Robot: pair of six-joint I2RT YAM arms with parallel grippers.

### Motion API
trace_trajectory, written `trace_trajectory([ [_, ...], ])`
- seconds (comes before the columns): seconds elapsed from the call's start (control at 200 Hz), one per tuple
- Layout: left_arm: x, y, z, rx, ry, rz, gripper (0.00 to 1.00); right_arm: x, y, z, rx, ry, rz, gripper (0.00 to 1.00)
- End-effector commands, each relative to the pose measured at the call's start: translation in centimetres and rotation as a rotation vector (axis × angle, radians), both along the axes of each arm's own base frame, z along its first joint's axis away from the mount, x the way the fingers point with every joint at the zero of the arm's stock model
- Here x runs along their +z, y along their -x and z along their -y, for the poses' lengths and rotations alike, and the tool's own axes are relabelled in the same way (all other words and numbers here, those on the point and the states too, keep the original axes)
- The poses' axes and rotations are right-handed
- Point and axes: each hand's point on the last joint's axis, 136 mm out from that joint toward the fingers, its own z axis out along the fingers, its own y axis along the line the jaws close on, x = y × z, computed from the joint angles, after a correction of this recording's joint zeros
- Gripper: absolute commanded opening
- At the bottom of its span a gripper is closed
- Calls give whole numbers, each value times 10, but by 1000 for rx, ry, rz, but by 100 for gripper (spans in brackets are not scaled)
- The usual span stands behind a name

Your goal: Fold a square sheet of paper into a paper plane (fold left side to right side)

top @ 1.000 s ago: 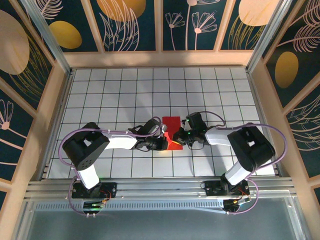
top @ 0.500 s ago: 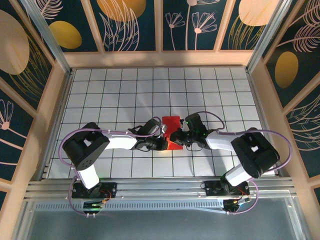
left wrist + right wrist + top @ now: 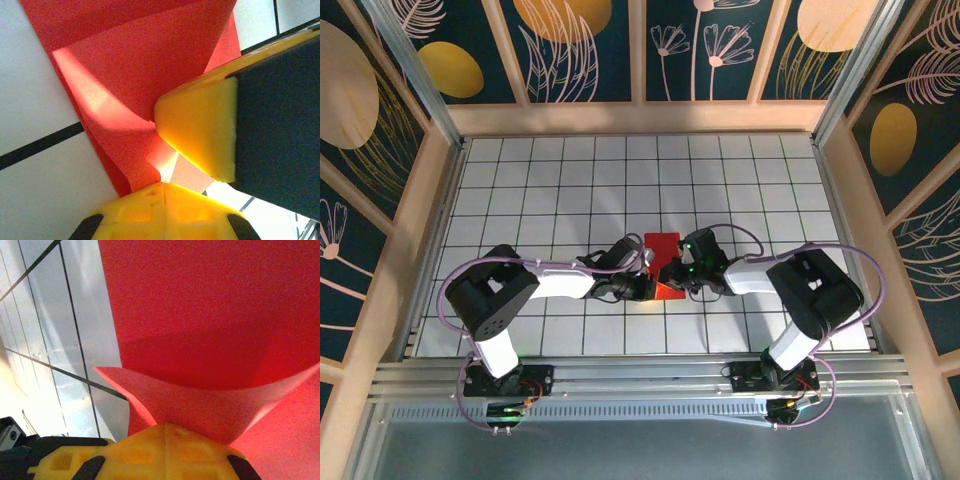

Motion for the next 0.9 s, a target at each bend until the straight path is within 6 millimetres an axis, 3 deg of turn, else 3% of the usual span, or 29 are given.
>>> trace_trajectory([
  [0.0,-40,16,-38,60,-191,-100,0,-8,-10,10,-33,58,21,0],
  [0.32,-43,19,-42,72,-203,-116,0,-11,-21,28,-60,90,34,0],
  [0.601,-44,20,-42,67,-200,-113,0,-17,-46,67,-151,113,30,0],
  [0.896,-43,20,-41,63,-196,-108,0,-11,-63,87,-183,113,44,0],
])
